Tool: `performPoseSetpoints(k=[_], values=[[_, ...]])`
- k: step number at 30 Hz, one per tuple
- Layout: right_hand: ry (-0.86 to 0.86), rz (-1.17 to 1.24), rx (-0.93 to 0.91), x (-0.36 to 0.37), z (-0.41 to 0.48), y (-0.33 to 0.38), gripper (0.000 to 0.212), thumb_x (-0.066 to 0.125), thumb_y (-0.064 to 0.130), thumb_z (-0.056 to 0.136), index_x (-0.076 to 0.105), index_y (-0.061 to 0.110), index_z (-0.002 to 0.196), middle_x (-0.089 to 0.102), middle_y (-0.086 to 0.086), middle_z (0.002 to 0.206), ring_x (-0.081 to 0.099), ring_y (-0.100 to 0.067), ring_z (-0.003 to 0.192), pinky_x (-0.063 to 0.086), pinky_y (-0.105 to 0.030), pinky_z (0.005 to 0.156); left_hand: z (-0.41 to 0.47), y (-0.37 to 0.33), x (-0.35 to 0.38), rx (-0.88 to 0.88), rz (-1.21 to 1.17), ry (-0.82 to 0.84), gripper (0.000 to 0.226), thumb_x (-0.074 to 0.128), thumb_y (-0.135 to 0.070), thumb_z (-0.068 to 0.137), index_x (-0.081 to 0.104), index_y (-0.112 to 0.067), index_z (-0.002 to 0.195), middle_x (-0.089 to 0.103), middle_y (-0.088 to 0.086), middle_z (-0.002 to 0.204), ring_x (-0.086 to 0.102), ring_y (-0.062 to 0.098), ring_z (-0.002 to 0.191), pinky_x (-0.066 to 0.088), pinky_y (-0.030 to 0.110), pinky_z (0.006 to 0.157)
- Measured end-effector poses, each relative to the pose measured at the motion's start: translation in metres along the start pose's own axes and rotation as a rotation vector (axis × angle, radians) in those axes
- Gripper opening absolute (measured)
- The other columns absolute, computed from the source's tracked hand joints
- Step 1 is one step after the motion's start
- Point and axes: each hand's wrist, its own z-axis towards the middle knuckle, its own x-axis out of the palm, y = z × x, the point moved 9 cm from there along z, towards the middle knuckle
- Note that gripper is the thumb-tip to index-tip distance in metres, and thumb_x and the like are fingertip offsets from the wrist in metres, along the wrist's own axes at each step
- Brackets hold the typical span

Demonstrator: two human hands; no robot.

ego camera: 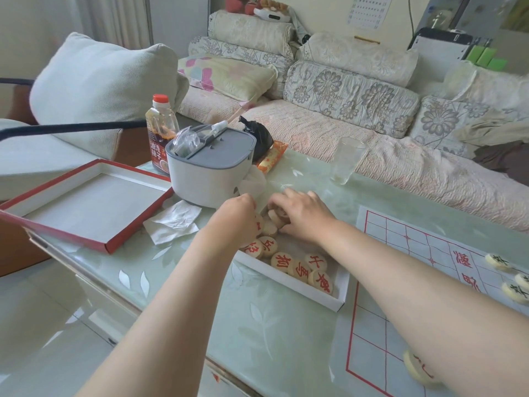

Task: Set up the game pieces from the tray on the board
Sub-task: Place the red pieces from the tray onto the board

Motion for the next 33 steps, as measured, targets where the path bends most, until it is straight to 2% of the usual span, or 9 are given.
performPoseSetpoints(k=[3, 5, 8, 11, 15, 23, 26, 30, 33], values=[[-0.047, 0.124, 0.014, -0.014, -0.01, -0.002, 0.023, 0.06, 0.025, 0.087, 0.046, 0.025, 0.105, 0.057, 0.007, 0.094, 0.057, -0.023, 0.089, 0.04, -0.038, 0.089, -0.001, -0.003, 0.001, 0.021, 0.014, 0.001, 0.047, 0.044, -0.003, 0.09, 0.043, -0.014, 0.135, 0.051, 0.008, 0.126, 0.049, 0.022, 0.096, 0.043, 0.027, 0.076], [-0.075, 0.169, 0.055, -0.02, -0.021, -0.008, 0.025, 0.06, 0.02, 0.086, 0.044, 0.025, 0.104, 0.052, 0.011, 0.081, 0.054, -0.023, 0.08, 0.041, -0.035, 0.084, -0.001, -0.006, 0.001, 0.037, 0.02, -0.002, 0.049, 0.044, 0.0, 0.088, 0.044, -0.015, 0.135, 0.051, 0.007, 0.125, 0.047, 0.02, 0.093, 0.046, 0.028, 0.077], [-0.079, 0.288, 0.109, -0.028, -0.041, -0.02, 0.04, 0.074, 0.021, 0.077, 0.051, 0.027, 0.11, 0.054, 0.014, 0.095, 0.051, -0.013, 0.086, 0.036, -0.028, 0.079, -0.002, -0.015, 0.006, 0.072, 0.012, 0.0, 0.048, 0.046, 0.001, 0.086, 0.046, -0.018, 0.13, 0.052, 0.006, 0.121, 0.052, 0.021, 0.094, 0.05, 0.029, 0.076], [-0.077, 0.39, 0.184, -0.037, -0.066, -0.036, 0.052, 0.085, 0.029, 0.07, 0.055, 0.03, 0.113, 0.057, 0.011, 0.104, 0.055, -0.014, 0.093, 0.035, -0.026, 0.077, -0.004, -0.037, 0.015, 0.166, -0.012, -0.009, 0.04, 0.049, -0.001, 0.087, 0.051, -0.02, 0.123, 0.055, 0.004, 0.118, 0.051, 0.018, 0.091, 0.045, 0.024, 0.066], [-0.108, 0.432, 0.273, -0.042, -0.108, -0.066, 0.051, 0.085, 0.034, 0.069, 0.058, 0.033, 0.112, 0.059, 0.013, 0.105, 0.057, -0.013, 0.093, 0.036, -0.026, 0.075, -0.014, -0.08, 0.028, 0.314, -0.076, -0.032, 0.033, 0.056, -0.011, 0.09, 0.055, -0.021, 0.121, 0.057, 0.003, 0.118, 0.051, 0.015, 0.094, 0.041, 0.024, 0.075], [-0.055, 0.433, 0.541, -0.032, -0.227, -0.147, 0.05, 0.078, 0.039, 0.079, 0.056, 0.034, 0.124, 0.058, 0.016, 0.117, 0.049, 0.0, 0.08, 0.037, -0.024, 0.077, -0.041, -0.176, 0.083, 0.501, -0.099, 0.056, 0.028, 0.054, -0.015, 0.091, 0.058, -0.025, 0.117, 0.059, -0.002, 0.112, 0.053, 0.014, 0.09, 0.042, 0.024, 0.077], [-0.025, 0.456, 0.649, -0.02, -0.271, -0.173, 0.049, 0.076, 0.038, 0.081, 0.055, 0.036, 0.125, 0.059, 0.016, 0.121, 0.05, -0.004, 0.085, 0.039, -0.024, 0.078, -0.051, -0.204, 0.109, 0.534, -0.064, 0.113, 0.03, 0.055, -0.015, 0.09, 0.059, -0.027, 0.118, 0.058, -0.003, 0.116, 0.055, 0.017, 0.096, 0.047, 0.029, 0.08], [-0.003, 0.476, 0.694, -0.006, -0.31, -0.186, 0.049, 0.072, 0.04, 0.084, 0.054, 0.036, 0.129, 0.058, 0.016, 0.128, 0.053, -0.006, 0.095, 0.041, -0.023, 0.085, -0.062, -0.227, 0.147, 0.58, -0.021, 0.248, 0.028, 0.054, -0.017, 0.092, 0.059, -0.028, 0.118, 0.06, -0.005, 0.114, 0.054, 0.012, 0.089, 0.041, 0.019, 0.065], [0.02, 0.463, 0.685, -0.001, -0.32, -0.185, 0.049, 0.068, 0.039, 0.088, 0.054, 0.033, 0.134, 0.056, 0.016, 0.128, 0.054, -0.009, 0.115, 0.039, -0.022, 0.092, -0.066, -0.234, 0.169, 0.595, 0.017, 0.346, 0.027, 0.054, -0.018, 0.093, 0.059, -0.03, 0.116, 0.062, -0.006, 0.112, 0.056, 0.011, 0.086, 0.037, 0.012, 0.057]])
